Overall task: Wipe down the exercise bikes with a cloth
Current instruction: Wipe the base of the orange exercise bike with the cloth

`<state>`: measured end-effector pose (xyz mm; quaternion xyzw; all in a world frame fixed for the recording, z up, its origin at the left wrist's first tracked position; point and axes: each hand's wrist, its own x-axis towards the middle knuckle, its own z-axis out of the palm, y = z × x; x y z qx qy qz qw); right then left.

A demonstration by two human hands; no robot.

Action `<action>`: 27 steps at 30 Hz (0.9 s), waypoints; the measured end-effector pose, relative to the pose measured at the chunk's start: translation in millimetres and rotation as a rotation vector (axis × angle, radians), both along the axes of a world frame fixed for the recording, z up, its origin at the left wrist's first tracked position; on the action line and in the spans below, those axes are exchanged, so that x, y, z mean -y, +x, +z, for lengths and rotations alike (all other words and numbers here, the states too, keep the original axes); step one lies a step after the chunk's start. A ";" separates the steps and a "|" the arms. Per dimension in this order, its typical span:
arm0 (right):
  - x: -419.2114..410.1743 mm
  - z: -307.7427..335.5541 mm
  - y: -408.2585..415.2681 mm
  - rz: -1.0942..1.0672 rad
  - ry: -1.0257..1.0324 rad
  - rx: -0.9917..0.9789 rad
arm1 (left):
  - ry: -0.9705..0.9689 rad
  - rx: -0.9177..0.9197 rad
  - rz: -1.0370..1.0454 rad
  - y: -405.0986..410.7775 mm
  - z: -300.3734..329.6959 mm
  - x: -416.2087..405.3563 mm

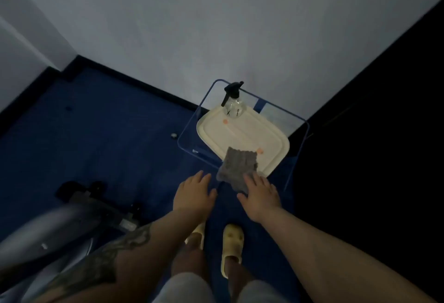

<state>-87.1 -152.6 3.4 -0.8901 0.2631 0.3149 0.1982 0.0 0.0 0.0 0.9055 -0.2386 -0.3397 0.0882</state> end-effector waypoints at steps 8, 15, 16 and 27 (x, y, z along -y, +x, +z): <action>6.4 -63.3 37.0 -0.073 -0.126 0.103 | 0.054 -0.041 -0.090 45.4 -61.0 7.2; 11.1 -67.8 40.7 -0.027 -0.215 0.184 | 0.106 -0.102 -0.085 50.9 -75.1 -9.2; 12.0 -63.6 40.2 -0.016 -0.230 0.190 | 0.116 -0.102 -0.072 52.8 -71.2 -11.0; -19.0 14.3 61.0 0.274 -0.116 0.430 | 0.090 0.021 0.266 35.2 12.2 -68.1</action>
